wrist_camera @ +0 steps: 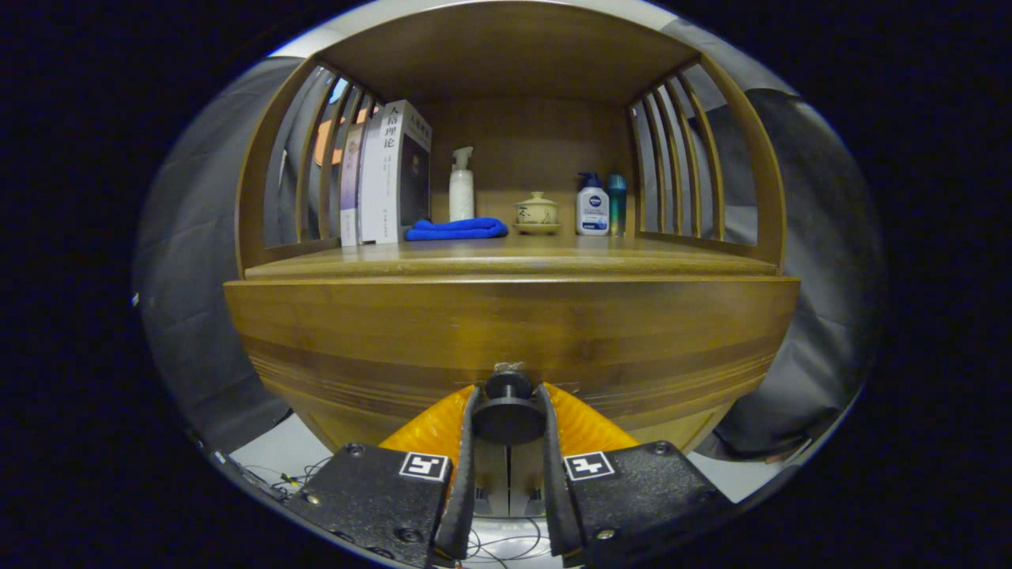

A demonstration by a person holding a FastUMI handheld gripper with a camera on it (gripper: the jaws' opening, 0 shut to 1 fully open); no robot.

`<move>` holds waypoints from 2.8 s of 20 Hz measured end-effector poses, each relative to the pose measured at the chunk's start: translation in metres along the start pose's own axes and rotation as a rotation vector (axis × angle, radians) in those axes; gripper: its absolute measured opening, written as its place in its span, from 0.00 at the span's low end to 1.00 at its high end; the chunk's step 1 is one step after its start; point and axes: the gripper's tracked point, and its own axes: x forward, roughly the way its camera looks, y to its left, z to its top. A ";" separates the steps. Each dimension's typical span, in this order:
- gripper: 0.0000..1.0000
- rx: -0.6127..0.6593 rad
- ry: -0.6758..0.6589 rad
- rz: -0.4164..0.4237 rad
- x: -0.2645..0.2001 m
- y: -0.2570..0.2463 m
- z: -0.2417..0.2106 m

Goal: Pull open the drawer, take out the items inside it, and place them on the countertop above the cabinet.

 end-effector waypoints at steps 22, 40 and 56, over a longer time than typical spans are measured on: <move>0.40 0.025 0.008 0.024 -0.102 0.000 -0.034; 0.58 -0.002 0.027 -0.002 -0.131 -0.013 -0.049; 1.00 0.027 -0.066 -0.011 -0.162 -0.078 0.107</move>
